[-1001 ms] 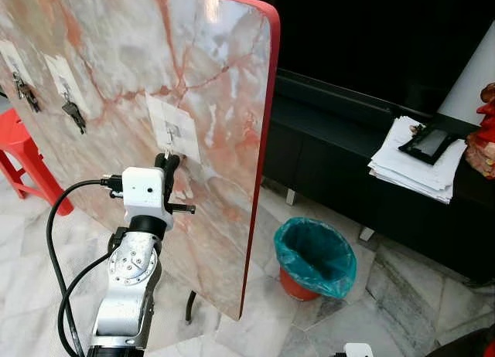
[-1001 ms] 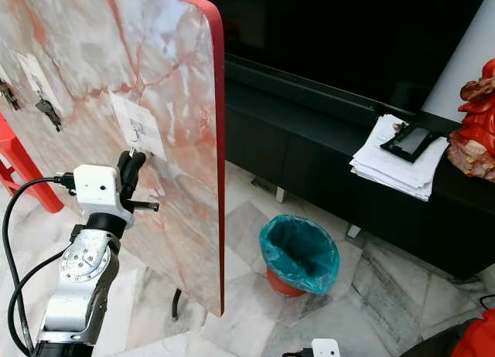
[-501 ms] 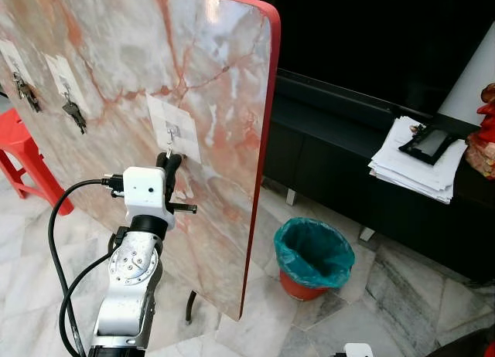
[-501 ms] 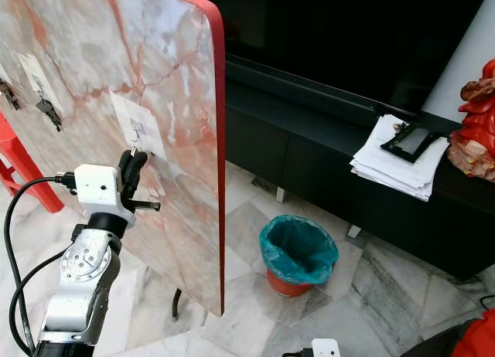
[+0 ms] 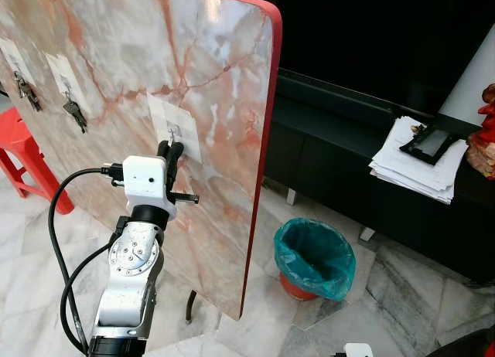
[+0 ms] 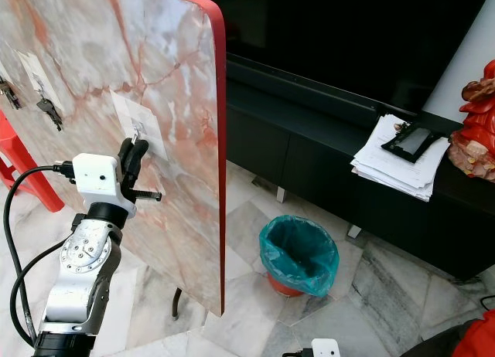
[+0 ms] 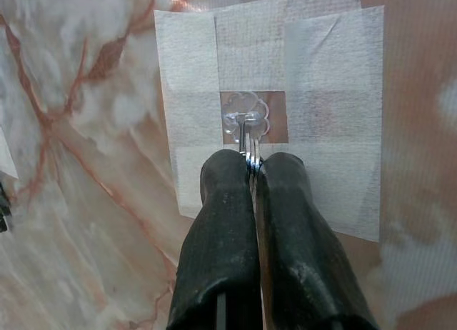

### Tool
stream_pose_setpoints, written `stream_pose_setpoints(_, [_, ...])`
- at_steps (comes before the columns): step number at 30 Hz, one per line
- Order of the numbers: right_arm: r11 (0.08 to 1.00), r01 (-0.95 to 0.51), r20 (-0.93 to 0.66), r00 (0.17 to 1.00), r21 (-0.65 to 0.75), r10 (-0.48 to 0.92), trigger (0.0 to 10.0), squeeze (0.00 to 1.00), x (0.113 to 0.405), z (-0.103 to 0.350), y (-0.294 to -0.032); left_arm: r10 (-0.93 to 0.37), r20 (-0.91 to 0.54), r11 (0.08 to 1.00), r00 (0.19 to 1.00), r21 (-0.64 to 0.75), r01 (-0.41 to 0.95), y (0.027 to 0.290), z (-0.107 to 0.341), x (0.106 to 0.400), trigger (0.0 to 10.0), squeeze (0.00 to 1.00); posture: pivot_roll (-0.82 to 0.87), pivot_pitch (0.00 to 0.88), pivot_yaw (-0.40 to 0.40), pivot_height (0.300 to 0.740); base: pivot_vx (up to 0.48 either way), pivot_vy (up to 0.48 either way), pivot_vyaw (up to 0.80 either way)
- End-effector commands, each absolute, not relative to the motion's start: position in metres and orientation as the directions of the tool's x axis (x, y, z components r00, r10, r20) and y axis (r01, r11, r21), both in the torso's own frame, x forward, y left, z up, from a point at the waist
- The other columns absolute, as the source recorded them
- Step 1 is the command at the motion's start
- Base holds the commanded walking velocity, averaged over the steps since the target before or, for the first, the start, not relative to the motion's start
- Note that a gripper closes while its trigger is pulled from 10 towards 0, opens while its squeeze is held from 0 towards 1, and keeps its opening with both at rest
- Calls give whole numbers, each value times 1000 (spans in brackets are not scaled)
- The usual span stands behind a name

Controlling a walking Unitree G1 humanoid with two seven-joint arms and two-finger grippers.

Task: Hang keys on a hook

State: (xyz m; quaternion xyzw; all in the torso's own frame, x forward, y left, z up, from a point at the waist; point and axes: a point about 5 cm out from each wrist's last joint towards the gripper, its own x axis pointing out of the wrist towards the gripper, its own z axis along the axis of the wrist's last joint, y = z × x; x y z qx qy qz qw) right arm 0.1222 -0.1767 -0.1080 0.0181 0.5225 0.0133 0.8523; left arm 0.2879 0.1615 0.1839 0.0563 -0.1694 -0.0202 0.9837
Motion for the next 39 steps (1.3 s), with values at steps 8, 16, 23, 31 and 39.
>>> stream_pose_setpoints(8, [999,-5,-902,429,42,40,10000,0,116,-110,-178,-37,370,995,928,102,-1,164,194,290,10000,0,-43,37,-58,740,0,0,0])
stream_pose_setpoints(16, [999,-6,-903,429,42,40,10000,0,116,-110,-178,-55,338,995,939,97,23,161,190,293,10000,0,-43,37,-58,740,0,0,0])
stream_pose_setpoints(23, [999,-6,-903,428,42,40,10000,0,115,-110,-178,-82,303,993,950,107,51,158,183,291,10000,0,-43,37,-58,740,0,0,0])
stream_pose_setpoints(31, [999,-6,-903,428,42,40,10000,0,116,-110,-178,-113,271,990,956,116,85,154,178,291,10000,0,-43,38,-58,740,0,0,0])
stream_pose_setpoints(39, [999,-5,-903,428,43,41,10000,0,115,-110,-178,-143,250,986,958,117,116,151,175,289,10000,0,-43,39,-57,740,0,0,0])
